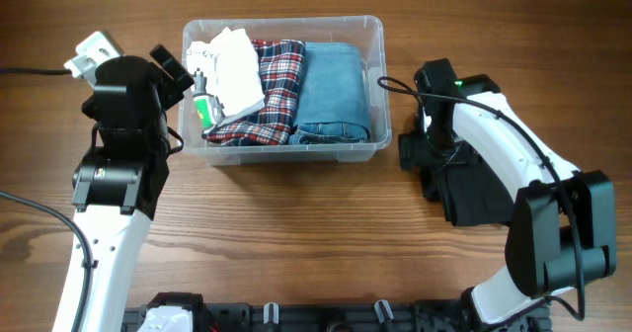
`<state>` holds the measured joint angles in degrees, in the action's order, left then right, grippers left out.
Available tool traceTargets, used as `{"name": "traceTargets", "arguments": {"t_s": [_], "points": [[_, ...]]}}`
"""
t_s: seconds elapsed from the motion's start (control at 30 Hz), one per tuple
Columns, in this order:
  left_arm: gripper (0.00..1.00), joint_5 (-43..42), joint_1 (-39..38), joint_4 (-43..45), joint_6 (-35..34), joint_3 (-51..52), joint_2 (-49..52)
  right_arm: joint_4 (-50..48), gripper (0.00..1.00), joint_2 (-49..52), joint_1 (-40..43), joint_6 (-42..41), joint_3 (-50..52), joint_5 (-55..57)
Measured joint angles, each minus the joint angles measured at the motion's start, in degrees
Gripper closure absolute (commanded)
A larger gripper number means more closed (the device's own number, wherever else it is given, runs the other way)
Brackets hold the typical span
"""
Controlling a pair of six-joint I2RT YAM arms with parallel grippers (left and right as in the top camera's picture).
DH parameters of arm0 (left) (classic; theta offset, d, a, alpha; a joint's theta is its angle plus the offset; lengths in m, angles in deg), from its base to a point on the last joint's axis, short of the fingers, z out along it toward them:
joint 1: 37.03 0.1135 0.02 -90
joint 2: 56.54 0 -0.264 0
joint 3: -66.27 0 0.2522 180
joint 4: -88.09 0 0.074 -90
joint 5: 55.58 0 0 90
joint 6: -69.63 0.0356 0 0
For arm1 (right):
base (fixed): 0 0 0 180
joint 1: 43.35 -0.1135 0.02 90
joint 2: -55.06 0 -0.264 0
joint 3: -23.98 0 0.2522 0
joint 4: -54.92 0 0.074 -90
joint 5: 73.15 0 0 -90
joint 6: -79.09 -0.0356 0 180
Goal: Pack container
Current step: 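Lower the right gripper onto the folded black garment and grasp it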
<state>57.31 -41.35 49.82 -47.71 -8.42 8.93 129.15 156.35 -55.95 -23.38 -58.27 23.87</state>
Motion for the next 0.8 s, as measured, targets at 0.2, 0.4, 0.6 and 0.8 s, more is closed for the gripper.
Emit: {"name": "traceTargets", "arguments": {"t_s": [0.2, 0.4, 0.6, 0.8], "points": [[0.0, 0.0, 0.0, 0.0, 0.0, 0.0, 0.0, -3.3, 0.0, 0.0, 0.0, -2.7, 0.5, 3.2], [0.0, 0.0, 0.0, 0.0, 0.0, 0.0, 0.0, -4.9, 0.0, 0.0, 0.0, -2.9, 1.5, 3.8], [0.0, 0.0, 0.0, 0.0, 0.0, 0.0, 0.0, -13.0, 0.0, -0.3, 0.0, -3.0, 8.8, 4.2], [0.0, 0.0, 0.0, 0.0, 0.0, 0.0, 0.0, -16.6, 0.39, -1.5, -0.1, -2.8, 12.1, 6.1]]}}
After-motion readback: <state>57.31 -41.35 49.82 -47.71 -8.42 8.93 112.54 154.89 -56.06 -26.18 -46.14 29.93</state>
